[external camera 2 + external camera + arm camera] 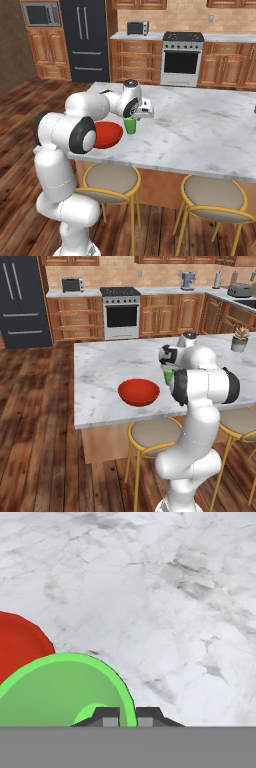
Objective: Place the cup inside the bowl on the dining table and move the bowl to any counter.
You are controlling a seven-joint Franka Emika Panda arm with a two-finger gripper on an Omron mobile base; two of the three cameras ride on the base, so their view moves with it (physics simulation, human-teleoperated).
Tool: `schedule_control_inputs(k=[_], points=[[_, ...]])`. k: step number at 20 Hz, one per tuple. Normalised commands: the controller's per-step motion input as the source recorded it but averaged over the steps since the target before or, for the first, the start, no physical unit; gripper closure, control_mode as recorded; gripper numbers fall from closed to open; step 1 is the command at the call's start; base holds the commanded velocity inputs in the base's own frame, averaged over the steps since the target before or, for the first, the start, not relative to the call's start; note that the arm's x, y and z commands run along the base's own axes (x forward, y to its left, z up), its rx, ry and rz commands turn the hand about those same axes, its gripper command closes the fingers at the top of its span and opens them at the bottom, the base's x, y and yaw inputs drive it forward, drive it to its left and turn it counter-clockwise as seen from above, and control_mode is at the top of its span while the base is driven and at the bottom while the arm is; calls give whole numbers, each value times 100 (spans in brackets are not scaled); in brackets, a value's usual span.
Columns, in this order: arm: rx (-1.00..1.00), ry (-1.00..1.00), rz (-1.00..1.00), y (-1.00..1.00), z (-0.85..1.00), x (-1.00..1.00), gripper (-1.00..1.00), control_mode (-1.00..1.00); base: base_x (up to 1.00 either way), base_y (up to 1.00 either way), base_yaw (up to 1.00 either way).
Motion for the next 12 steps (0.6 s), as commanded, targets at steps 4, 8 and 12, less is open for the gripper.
schedule_control_inputs(k=[4, 8, 12], points=[[0, 0, 0, 29, 31, 0, 100, -100, 0, 0, 0], [0, 0, 0, 30, 34, 0, 100, -100, 0, 0, 0], [0, 1, 0, 11, 40, 0, 100, -100, 0, 0, 0]])
